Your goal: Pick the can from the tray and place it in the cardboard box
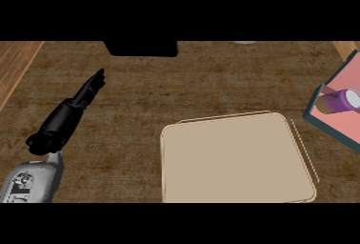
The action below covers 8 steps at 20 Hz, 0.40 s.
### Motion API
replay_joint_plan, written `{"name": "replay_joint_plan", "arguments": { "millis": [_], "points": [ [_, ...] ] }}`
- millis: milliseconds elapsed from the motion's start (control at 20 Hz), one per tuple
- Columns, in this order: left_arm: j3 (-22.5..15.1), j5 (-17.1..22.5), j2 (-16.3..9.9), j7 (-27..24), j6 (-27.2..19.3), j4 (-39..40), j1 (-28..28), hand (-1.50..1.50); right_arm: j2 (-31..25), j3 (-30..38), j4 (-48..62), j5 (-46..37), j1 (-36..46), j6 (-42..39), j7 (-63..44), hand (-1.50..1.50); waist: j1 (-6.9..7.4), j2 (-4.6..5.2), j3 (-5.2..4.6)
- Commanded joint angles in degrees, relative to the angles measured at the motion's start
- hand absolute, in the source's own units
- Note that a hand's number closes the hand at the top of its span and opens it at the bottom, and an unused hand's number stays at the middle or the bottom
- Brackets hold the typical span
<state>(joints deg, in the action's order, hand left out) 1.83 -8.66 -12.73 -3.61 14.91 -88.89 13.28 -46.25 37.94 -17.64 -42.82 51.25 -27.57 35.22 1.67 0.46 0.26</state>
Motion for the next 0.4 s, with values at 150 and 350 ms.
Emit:
{"name": "replay_joint_plan", "arguments": {
  "millis": [150, 350],
  "points": [
    [0.11, 0.14, 0.41, 0.79, -0.15, 0.3, 1.02, 0.0, -4.97, 14.18, 9.07, 12.84, 1.95, -3.24, -8.67, -1.5, 0.51, 0.85, 0.05],
    [0.29, 0.06, 0.02, -1.37, 0.13, -0.01, 1.16, 0.0, -8.47, 17.06, 9.65, 15.7, -0.44, -3.28, -9.21, -1.5, 0.96, 1.05, 0.12]
  ]
}}
